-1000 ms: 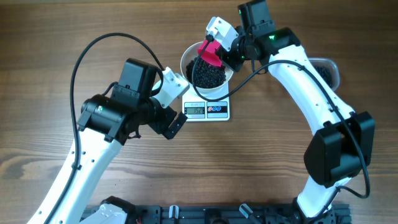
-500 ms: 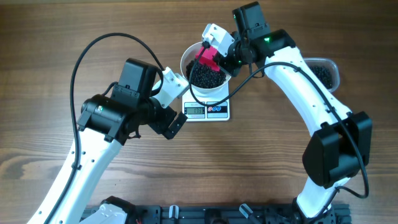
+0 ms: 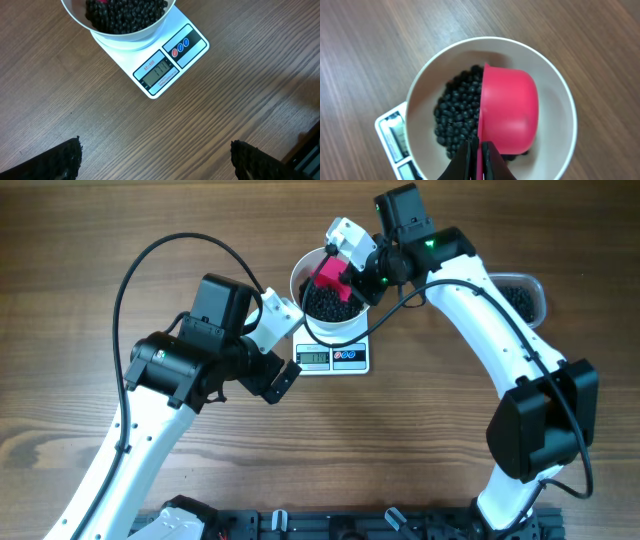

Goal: Scoop item into bowl and weigh 150g on scale

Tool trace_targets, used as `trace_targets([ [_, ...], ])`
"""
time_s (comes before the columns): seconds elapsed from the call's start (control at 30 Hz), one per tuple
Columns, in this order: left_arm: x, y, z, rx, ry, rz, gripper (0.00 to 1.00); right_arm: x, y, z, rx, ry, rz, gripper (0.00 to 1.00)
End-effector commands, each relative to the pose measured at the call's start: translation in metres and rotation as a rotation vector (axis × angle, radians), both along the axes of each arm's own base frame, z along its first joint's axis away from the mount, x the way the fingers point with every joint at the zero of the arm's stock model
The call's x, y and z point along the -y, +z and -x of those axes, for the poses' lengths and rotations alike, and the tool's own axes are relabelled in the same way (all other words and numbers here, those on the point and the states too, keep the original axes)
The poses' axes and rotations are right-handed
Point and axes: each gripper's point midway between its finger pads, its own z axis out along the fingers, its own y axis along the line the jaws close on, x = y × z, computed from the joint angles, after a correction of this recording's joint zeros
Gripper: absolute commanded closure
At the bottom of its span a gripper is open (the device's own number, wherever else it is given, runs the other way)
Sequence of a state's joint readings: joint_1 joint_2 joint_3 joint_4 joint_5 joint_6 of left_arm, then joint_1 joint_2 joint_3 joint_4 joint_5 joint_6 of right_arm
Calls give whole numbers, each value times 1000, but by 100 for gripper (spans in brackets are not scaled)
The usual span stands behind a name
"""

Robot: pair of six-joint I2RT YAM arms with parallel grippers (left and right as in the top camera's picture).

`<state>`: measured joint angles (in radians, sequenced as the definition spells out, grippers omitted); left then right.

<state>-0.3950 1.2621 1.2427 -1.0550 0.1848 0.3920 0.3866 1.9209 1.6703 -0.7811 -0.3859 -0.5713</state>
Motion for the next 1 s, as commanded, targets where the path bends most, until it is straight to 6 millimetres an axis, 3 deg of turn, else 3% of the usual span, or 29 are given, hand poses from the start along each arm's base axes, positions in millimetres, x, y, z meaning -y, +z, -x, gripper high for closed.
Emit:
trace_targets([
  [0.0,0,0,2,1,-17,3,0,1,7,3,-64,-19,-98,96],
  [0.3,0,0,2,1,-17,3,0,25,28,-13,-19,-99,-135,96],
  [0.57,0,0,2,1,-17,3,0,30,82,-5,99,-93,-176,96],
  [0.97,0,0,2,1,-17,3,0,34,92,11,68,-109,-178,96],
])
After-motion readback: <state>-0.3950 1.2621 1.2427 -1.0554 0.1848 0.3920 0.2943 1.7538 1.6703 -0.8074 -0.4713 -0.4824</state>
